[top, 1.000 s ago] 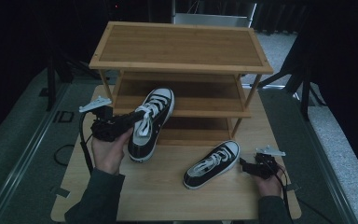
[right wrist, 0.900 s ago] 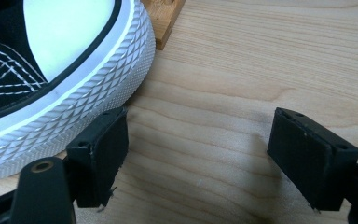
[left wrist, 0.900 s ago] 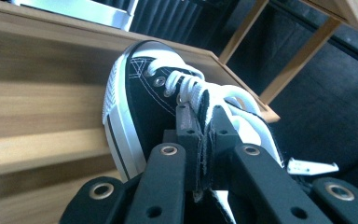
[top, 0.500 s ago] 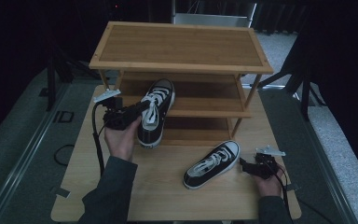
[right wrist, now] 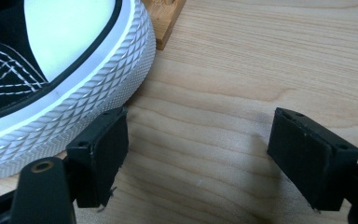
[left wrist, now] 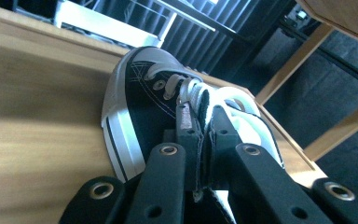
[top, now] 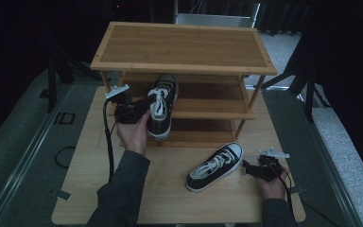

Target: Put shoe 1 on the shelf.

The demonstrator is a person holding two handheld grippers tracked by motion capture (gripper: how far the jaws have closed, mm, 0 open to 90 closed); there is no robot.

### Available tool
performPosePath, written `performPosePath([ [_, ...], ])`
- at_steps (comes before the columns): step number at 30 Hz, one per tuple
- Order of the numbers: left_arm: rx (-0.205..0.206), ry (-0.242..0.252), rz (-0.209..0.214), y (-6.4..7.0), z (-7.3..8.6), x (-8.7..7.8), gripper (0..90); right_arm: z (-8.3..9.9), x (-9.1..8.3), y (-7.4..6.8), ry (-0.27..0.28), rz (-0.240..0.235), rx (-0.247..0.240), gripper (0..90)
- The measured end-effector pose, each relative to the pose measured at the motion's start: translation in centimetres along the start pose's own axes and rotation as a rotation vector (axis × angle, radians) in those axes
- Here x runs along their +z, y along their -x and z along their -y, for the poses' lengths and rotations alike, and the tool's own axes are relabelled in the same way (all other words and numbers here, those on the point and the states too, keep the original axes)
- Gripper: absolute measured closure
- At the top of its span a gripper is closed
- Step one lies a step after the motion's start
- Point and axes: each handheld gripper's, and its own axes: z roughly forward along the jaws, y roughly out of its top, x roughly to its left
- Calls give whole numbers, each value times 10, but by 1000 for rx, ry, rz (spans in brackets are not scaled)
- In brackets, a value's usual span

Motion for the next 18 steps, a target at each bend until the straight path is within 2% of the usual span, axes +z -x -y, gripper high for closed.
performPosePath([
  [4,-6,21,-10,2,-1,13,865,0,0,0,0,0,0,200],
  [15,-13,36,-38,-1,-9,36,864,0,0,0,0,-3,-3,200],
  [18,-36,43,-45,-2,-11,42,864,0,0,0,0,-3,-4,200],
])
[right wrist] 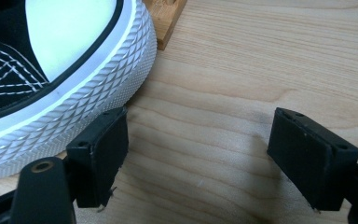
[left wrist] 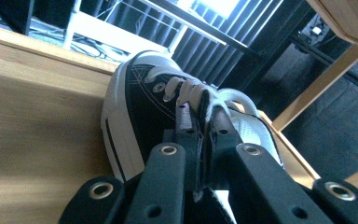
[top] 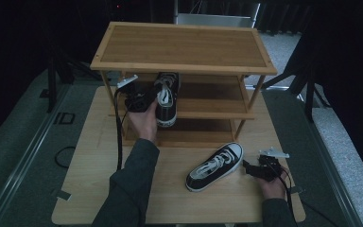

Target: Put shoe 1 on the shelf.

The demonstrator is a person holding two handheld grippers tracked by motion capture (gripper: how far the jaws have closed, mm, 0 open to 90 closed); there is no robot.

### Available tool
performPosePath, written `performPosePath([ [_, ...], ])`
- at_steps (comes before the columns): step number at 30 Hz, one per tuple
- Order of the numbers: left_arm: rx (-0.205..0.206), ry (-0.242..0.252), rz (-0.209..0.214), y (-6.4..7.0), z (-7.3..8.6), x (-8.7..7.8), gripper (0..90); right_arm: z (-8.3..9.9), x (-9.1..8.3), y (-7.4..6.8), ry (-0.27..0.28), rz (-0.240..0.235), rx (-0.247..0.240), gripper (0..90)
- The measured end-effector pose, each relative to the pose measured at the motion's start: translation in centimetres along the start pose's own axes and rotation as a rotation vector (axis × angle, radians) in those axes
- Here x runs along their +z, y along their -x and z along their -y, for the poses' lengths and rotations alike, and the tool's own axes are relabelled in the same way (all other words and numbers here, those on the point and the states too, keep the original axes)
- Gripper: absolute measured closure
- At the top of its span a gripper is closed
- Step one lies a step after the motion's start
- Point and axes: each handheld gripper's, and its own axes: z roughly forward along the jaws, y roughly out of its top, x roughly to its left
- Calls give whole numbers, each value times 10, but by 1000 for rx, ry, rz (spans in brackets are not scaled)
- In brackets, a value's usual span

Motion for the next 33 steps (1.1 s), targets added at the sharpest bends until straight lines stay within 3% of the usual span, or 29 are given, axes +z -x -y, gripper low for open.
performPosePath([
  [3,36,-26,-2,-4,-2,3,863,0,0,0,0,0,-1,200],
  [4,-15,11,-8,-1,-1,8,863,0,0,0,0,0,-1,200],
  [6,-29,15,-8,-2,-2,13,863,0,0,0,0,0,0,200],
  [9,-29,9,-10,-4,-4,17,863,0,0,0,0,0,-1,200],
  [11,-8,0,-20,-4,-6,19,863,0,0,0,0,-1,-1,200],
  [17,-13,-5,-16,-7,-8,24,862,0,0,0,0,-1,-1,200],
  [19,12,-29,-10,-9,-9,23,861,0,0,0,1,0,-3,200],
  [21,15,-21,-8,-10,-9,24,859,0,0,0,0,-1,-2,200],
  [23,58,-59,-1,-15,-10,23,858,0,0,0,-1,-1,-1,200],
  [24,11,-21,-4,-12,-9,26,857,0,0,0,-1,-1,-1,200],
  [26,10,-9,-8,-11,-8,26,851,0,0,0,-1,-2,-1,200],
  [29,-15,8,0,-12,-8,25,789,0,0,0,-1,-2,-1,200],
  [33,33,-7,-6,-11,-6,18,699,0,0,0,-1,-2,-1,200],
])
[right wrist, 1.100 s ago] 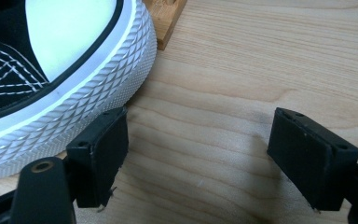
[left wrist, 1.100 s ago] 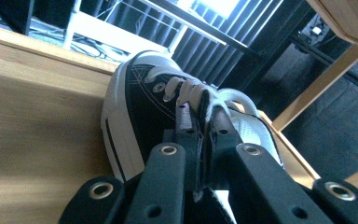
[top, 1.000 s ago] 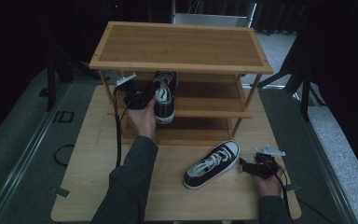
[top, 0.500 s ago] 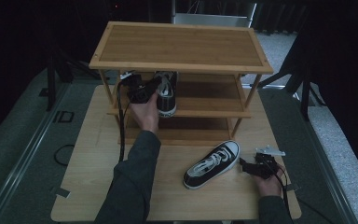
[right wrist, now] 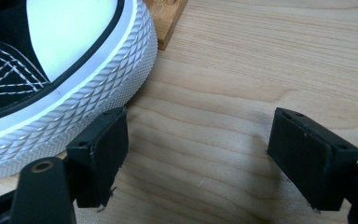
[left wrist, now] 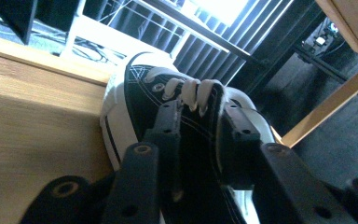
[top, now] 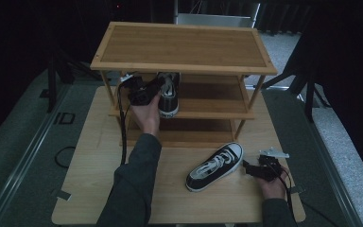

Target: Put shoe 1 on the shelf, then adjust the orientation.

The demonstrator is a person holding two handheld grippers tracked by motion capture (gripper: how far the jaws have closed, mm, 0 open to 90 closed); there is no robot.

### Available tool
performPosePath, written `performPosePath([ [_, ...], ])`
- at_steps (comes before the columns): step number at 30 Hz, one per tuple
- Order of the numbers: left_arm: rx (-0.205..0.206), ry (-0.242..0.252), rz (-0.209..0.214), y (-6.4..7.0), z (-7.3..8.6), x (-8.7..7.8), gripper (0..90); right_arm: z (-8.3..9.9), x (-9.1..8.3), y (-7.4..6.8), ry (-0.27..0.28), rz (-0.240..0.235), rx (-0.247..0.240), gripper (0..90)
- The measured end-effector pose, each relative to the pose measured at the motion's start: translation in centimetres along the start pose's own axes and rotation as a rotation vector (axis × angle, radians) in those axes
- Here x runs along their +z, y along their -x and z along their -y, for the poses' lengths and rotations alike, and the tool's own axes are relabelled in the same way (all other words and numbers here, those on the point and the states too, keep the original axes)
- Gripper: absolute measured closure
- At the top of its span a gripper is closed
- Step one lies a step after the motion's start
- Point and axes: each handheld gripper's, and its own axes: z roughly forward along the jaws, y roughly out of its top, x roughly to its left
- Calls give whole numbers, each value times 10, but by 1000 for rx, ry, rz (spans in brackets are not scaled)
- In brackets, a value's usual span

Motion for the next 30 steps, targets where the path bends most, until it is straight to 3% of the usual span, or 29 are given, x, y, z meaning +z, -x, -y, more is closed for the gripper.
performPosePath([
  [1,-32,35,4,4,1,0,688,0,0,0,0,0,0,200],
  [3,-29,48,10,7,4,-5,673,0,0,0,1,0,-1,200],
  [4,4,27,23,5,6,-11,672,0,0,0,1,0,-2,200],
  [5,-27,51,19,8,8,-13,665,0,0,0,1,0,-1,200],
  [6,-20,51,5,9,10,-15,651,0,0,0,1,0,-1,200],
  [9,-14,71,29,10,14,-25,643,0,0,0,1,0,-1,200],
  [11,7,79,24,12,16,-34,627,0,0,0,1,0,-1,200],
  [13,16,89,49,14,21,-43,624,0,0,0,1,0,-1,200],
  [20,75,128,38,15,35,-76,610,0,0,0,1,-1,-2,200],
  [25,137,113,8,12,43,-95,600,0,0,0,0,-2,-3,201],
  [30,182,72,0,5,62,-113,592,1,-1,-1,-1,-3,-4,202],
])
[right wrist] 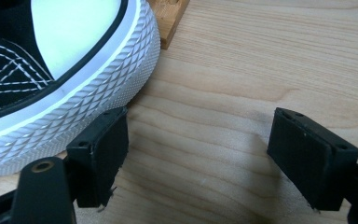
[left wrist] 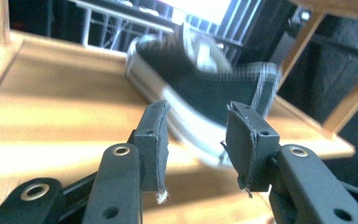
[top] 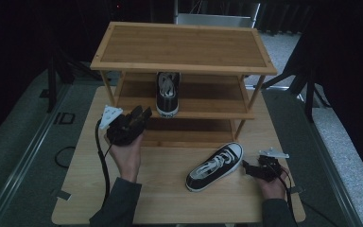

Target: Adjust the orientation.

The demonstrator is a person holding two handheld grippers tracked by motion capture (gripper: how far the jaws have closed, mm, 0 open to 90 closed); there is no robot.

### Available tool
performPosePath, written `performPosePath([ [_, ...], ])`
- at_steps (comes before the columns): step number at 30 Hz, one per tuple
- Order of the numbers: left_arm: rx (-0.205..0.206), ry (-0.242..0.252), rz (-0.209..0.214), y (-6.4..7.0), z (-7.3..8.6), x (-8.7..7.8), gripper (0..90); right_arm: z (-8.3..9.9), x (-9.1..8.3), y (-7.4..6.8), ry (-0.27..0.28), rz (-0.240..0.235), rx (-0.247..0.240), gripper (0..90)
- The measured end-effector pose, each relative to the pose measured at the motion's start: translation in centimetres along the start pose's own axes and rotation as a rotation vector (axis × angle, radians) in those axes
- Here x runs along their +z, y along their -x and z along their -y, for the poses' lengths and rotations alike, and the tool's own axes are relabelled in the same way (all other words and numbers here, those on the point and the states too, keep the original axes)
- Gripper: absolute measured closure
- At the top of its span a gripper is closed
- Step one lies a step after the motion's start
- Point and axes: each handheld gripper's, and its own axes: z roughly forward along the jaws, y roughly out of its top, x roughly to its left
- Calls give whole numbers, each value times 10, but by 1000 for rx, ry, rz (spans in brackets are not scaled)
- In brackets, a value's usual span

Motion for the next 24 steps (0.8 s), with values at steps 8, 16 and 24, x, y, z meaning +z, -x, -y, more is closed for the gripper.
performPosePath([
  [8,-47,-82,-10,-27,36,-10,589,1,-1,-2,2,1,0,205],
  [16,-27,-158,-9,-42,74,-9,589,2,-6,-7,-5,1,-6,338],
  [24,-25,-238,-50,-65,104,-1,589,0,-24,-16,43,16,-8,454],
])
